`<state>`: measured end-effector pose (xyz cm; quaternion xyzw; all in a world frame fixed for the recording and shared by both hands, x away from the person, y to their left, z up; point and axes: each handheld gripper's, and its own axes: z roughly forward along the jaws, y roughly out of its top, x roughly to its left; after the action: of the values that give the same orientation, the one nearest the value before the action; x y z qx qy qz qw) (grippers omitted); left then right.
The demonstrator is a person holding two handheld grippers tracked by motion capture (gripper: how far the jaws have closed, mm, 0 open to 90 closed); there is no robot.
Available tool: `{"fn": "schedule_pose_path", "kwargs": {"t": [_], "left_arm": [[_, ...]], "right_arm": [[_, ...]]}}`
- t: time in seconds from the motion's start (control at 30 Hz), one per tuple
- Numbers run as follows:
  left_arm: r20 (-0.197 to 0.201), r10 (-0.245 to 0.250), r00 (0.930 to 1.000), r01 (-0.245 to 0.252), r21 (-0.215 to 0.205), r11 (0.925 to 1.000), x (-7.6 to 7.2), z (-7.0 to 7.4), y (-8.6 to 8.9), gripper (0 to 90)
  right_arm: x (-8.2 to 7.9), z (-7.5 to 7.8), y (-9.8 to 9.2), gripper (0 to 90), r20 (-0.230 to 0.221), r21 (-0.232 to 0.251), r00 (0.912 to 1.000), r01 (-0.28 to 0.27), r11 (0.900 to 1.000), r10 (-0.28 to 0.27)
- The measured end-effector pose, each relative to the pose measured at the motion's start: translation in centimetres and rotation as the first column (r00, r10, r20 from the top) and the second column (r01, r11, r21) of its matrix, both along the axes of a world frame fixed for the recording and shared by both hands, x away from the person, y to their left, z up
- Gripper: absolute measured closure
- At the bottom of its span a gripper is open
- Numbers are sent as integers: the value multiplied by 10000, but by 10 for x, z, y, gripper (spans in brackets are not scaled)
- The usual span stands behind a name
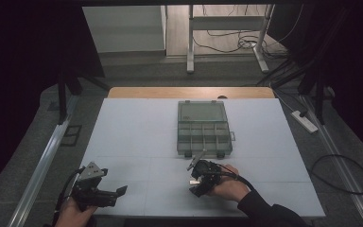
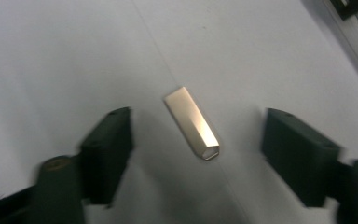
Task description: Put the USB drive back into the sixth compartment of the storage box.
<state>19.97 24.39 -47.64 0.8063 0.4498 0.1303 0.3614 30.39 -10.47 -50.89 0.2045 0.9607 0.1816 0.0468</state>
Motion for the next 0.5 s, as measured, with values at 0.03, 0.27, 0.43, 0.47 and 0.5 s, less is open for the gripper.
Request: {"fn": "schedule_pose_path", "kwargs": {"t": [0.03,0.27,0.43,0.47,0.5], "left_arm": [[3,0,10000,0,5,10000,0,0,0,49],[12,4,10000,-4,24,10000,0,0,0,50],[17,10,10000,-10,22,10000,0,0,0,50],[17,11,10000,-11,22,10000,0,0,0,50],[22,12,10000,-12,23,10000,0,0,0,50]], "right_arm": [[0,2,0,380,2,-40,9999,-119,9999,119],[-1,4,0,717,54,88,9993,-367,9993,367],[1,5,0,781,-98,112,9991,-409,9991,410],[1,5,0,781,-96,124,9991,-417,9991,418],[1,5,0,781,-83,113,9990,-438,9990,439]]}}
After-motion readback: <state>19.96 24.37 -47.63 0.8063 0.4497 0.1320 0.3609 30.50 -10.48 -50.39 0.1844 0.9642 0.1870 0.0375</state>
